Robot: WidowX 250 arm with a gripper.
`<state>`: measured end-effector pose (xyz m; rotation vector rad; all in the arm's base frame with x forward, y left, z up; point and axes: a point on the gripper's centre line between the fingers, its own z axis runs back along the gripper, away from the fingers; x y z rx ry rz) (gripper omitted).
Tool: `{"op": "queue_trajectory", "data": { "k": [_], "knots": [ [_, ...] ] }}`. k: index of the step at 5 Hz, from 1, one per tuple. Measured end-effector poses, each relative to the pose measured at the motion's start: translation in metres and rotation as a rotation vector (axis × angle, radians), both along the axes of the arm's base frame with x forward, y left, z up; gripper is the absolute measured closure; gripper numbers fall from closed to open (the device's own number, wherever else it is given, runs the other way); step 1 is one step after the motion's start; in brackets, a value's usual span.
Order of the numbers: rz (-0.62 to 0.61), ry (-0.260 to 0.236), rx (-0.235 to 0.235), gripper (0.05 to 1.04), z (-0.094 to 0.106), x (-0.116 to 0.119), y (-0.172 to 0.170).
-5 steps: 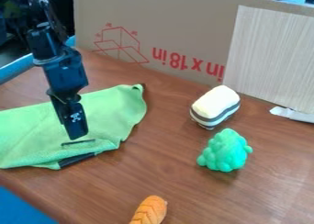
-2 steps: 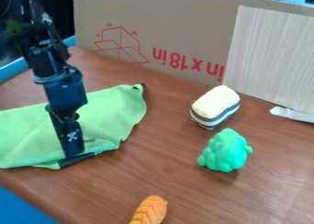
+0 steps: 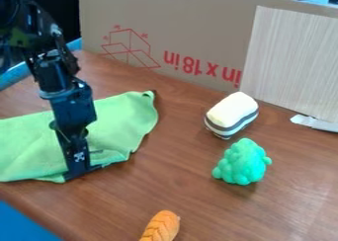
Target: Unfold the cloth from bottom right to top left
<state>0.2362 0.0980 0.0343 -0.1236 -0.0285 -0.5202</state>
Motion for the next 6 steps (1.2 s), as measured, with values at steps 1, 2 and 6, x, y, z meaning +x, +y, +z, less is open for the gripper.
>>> {"op": "queue_trajectory", "data": {
  "k": [1,2,6],
  "knots": [
    [0.016,0.005,-0.003,0.64,-0.001,0.0,0.0],
    [0.004,0.017,-0.029,0.865,-0.001,0.001,-0.003],
    [0.19,-0.085,-0.11,1.02,0.044,0.031,0.029]
  ]
}}
